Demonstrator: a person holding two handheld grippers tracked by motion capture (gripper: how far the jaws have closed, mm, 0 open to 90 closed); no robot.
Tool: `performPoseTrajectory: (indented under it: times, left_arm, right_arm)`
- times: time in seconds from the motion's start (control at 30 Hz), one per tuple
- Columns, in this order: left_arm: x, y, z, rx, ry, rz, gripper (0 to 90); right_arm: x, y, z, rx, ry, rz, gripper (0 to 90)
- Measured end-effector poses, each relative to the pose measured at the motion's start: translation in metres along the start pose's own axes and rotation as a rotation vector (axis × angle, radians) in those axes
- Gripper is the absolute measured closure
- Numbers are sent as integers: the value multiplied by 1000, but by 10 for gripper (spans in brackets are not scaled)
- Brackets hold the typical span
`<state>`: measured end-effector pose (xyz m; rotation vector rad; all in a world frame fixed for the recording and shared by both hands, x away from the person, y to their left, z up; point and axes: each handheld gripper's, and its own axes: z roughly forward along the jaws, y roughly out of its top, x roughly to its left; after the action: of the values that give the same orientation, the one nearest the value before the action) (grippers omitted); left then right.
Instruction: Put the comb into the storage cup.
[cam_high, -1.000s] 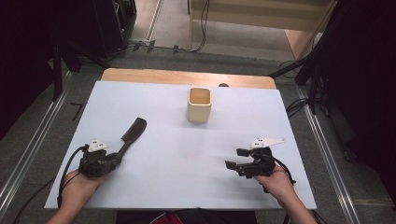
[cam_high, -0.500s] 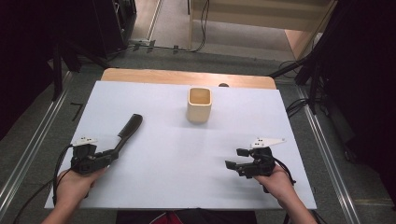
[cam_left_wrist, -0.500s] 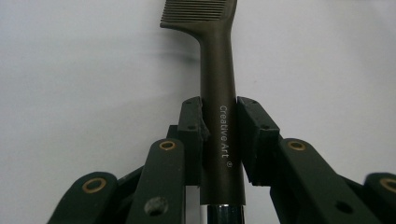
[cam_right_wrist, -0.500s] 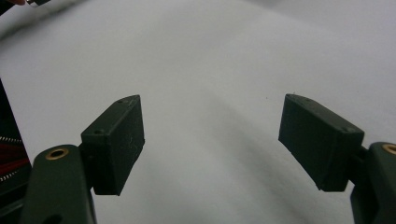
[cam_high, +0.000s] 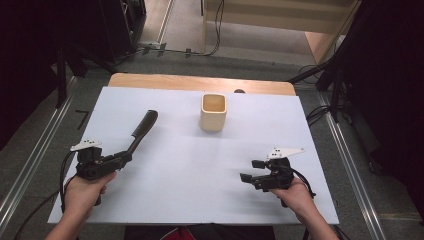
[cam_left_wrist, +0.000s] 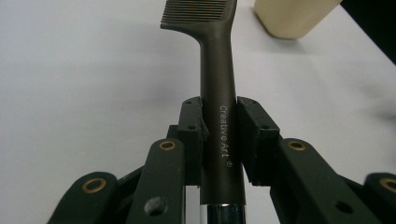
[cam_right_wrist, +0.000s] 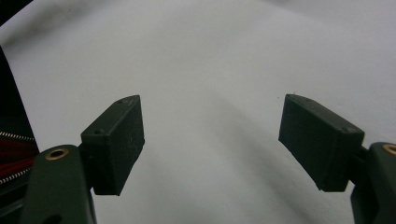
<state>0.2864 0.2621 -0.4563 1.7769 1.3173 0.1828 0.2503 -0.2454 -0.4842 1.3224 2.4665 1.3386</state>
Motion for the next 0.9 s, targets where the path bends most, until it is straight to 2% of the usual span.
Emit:
performPoseTrajectory:
  times: [0.17,0.23,0.4,0.67,0.77,0.87,0.9]
  left_arm:
    - [-8,7,6,-22,-24,-4,738]
    - [-12,10,9,-31,-30,2,738]
    - [-19,18,16,-62,-51,-11,738]
    - [-31,24,30,-79,-86,-29,738]
    - [-35,25,33,-91,-96,-38,738]
    - [-40,25,37,-95,-105,-44,738]
    - [-41,25,38,-97,-105,-47,738]
  right_arm:
    - [0,0,-1,-9,0,7,205]
    - [0,1,-1,-14,14,26,205]
    - [3,3,-2,-27,1,5,207]
    - [5,6,0,-24,5,14,209]
    - [8,8,0,-33,17,29,210]
    - [13,12,3,-28,9,50,209]
    - [18,15,5,-31,4,40,209]
